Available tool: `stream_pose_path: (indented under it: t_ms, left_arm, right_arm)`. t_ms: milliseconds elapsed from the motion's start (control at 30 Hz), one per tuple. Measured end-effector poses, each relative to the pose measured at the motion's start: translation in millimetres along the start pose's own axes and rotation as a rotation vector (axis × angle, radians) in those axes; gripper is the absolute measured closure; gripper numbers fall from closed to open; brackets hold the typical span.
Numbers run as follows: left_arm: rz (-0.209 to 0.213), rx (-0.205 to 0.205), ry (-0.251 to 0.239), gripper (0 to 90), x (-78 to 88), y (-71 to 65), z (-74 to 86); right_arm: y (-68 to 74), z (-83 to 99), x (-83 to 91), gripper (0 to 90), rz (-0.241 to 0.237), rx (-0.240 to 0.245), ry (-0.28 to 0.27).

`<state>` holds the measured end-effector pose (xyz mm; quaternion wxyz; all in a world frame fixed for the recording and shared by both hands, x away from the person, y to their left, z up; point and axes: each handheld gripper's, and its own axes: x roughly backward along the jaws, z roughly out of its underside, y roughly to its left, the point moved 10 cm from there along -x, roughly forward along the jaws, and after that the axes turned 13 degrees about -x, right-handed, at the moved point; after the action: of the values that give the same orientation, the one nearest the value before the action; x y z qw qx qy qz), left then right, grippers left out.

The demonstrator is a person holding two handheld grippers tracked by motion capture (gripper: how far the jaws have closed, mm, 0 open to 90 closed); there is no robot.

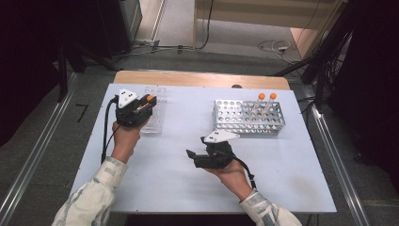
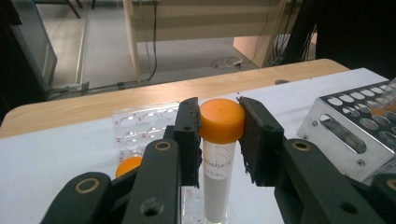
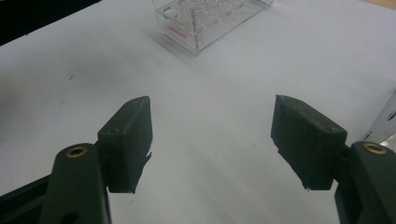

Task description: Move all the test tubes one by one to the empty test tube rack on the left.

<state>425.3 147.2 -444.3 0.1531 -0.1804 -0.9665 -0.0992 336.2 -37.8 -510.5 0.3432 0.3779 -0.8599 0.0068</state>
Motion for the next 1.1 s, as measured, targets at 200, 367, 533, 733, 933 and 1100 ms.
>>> stream_pose_path:
  t_ms: [200,367,533,733,933,1100]
  left_arm:
    - [-0.004,-0.036,0.028,69.4,-4.0,-5.9,5.8]
    - [-0.007,-0.043,0.031,69.3,-4.7,-8.6,9.1]
    - [-0.006,-0.030,0.045,68.9,-4.2,-7.5,19.1]
    - [-0.001,-0.026,0.036,65.1,-2.3,-7.5,18.1]
    - [0.002,-0.017,0.019,59.0,1.4,-7.2,14.6]
    - [0.017,-0.008,0.017,52.5,8.6,-10.3,11.6]
  right_arm:
    - [-1.0,-1.2,1.3,28.2,0.001,-0.001,-0.007]
    - [-1.1,-0.8,1.6,28.2,0.001,0.003,-0.005]
    - [-1.0,-0.5,1.1,28.2,0.000,-0.001,-0.006]
    - [0.1,0.3,0.3,28.2,0.000,0.002,-0.001]
    - [-0.8,-0.4,1.0,28.2,0.000,-0.002,-0.005]
    - [-2.3,-1.8,2.9,28.3,0.003,-0.005,-0.011]
